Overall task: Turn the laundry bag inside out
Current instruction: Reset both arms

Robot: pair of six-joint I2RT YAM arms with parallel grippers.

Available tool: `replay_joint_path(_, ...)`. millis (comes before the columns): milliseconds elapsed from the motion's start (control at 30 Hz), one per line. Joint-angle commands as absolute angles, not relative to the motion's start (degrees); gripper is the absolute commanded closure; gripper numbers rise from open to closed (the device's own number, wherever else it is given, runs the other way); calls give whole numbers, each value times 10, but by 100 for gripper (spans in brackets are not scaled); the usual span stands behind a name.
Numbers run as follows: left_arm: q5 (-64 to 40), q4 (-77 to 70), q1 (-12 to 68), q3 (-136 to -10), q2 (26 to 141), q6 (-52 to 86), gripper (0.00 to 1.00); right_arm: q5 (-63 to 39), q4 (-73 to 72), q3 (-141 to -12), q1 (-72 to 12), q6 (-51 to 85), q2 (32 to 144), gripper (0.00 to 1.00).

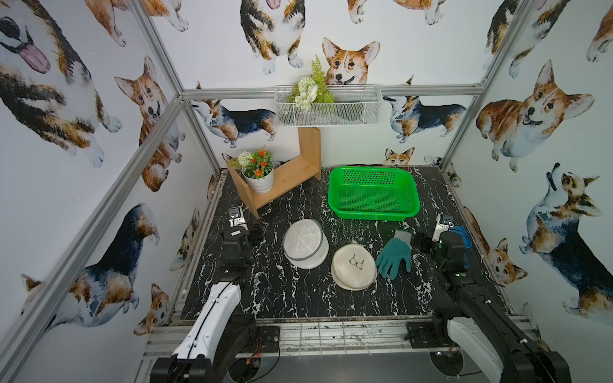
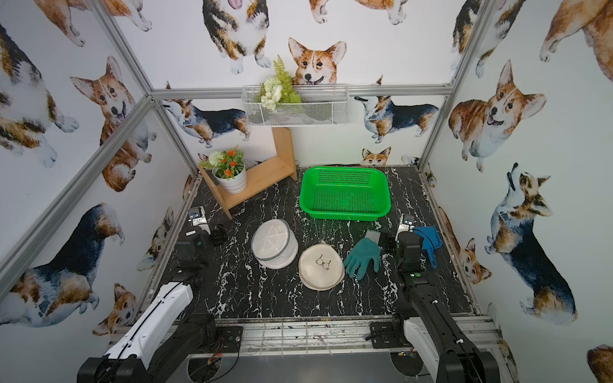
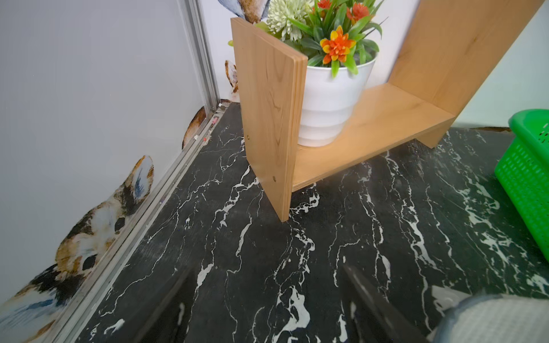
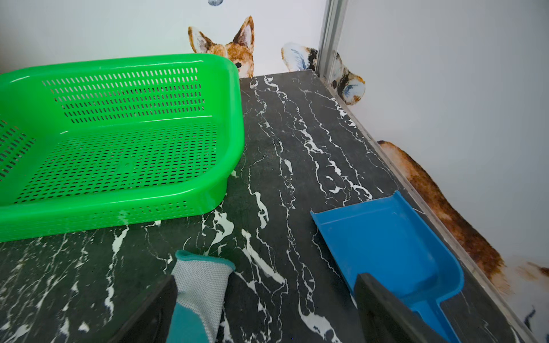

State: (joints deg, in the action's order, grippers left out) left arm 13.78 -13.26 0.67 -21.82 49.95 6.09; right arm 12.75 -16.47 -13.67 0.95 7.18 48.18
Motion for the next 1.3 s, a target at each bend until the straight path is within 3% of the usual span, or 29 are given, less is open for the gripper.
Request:
replay_joint_path(0,131,-217,3,-183,486,32,19,83,-413,-95,16,61,520,2)
replay_joint_path(267,88,-264,-12,-142,490,27,18,-15,-715,-49,20,18,741,5)
replay_joint_path(367,70,-312,-13,-137,516,18,18,26,-857,-33,21,40,854,0)
replay_joint_path(433,63,-345,-13,-137,537,9,18,78,-695,-81,21,66,805,0)
replay_joint_path(500,55,-382,-13,-135,563,3,18,81,-771,-63,16,57,835,0)
replay_joint_path(933,-42,-695,-10,-122,842,-12,16,83,-738,-72,9,49,826,0)
replay_joint_path(1033,-24,-734,1,-133,902,-21,11,58,-730,-77,9,34,828,0)
replay_joint_path(1267,34,-677,3,-157,897,0,0,24,-708,-86,13,28,825,0)
